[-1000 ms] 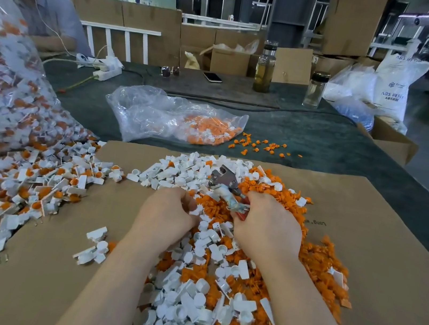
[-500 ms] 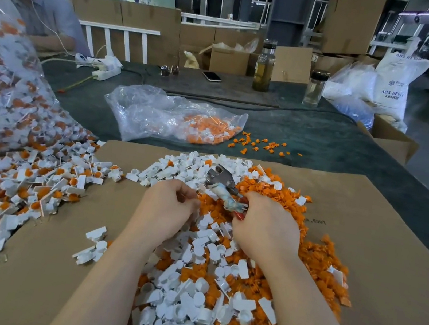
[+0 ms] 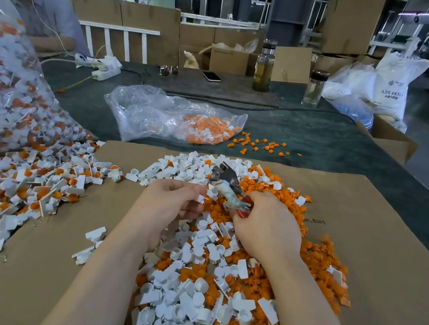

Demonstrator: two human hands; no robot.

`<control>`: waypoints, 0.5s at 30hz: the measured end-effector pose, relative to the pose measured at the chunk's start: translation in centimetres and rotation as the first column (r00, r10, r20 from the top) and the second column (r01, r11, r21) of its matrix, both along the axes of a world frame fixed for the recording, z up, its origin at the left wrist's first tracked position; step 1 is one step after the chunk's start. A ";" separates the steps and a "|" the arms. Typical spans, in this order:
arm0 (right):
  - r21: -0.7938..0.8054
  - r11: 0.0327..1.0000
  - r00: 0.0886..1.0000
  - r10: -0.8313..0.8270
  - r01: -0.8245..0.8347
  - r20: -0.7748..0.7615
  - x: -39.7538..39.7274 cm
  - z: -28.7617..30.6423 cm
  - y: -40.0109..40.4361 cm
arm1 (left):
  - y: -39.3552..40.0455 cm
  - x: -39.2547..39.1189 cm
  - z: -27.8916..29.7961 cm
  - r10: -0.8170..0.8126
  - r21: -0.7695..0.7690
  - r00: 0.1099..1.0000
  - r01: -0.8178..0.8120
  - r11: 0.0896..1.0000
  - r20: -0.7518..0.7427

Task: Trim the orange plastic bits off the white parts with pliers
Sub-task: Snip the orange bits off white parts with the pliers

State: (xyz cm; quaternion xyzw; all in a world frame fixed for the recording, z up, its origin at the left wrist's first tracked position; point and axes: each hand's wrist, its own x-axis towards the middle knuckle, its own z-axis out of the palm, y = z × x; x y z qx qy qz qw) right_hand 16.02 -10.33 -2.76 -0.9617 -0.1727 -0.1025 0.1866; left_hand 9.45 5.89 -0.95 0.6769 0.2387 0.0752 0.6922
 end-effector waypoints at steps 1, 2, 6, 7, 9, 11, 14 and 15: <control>-0.006 1.000 1.000 0.009 -0.009 0.006 -0.1 0.0 0.2 | 0.0 0.0 0.0 0.019 -0.016 1.000 -0.019 1.000 -0.002; -0.017 1.000 1.000 0.013 -0.013 0.016 -0.2 -0.1 0.4 | 0.0 0.0 0.1 0.040 -0.021 0.999 -0.040 0.999 -0.001; -0.072 0.997 0.999 0.018 -0.015 0.039 -0.4 -0.5 0.7 | 0.1 -0.2 0.3 0.084 -0.024 0.996 -0.084 0.996 0.032; -0.072 0.997 0.999 0.014 -0.011 0.035 -0.4 -0.5 0.7 | 0.1 -0.3 0.4 0.089 -0.037 0.995 -0.087 0.995 0.040; -0.073 0.997 1.000 0.007 -0.005 0.031 -0.4 -0.5 0.8 | 0.0 -0.3 0.6 0.099 -0.079 0.994 -0.095 0.992 0.051; -0.071 0.997 0.999 0.002 0.000 0.033 -0.5 -0.5 0.8 | 0.1 -0.3 0.5 0.099 -0.095 0.994 -0.094 0.991 0.053; -0.045 0.999 0.999 0.004 -0.002 0.043 -0.6 -0.4 0.7 | 0.1 -0.2 0.4 0.106 -0.081 0.993 -0.101 0.992 0.059; -0.025 1.000 0.999 -0.004 0.005 0.048 -0.5 -0.4 0.6 | 0.1 -0.2 0.3 0.109 -0.067 0.992 -0.105 0.992 0.060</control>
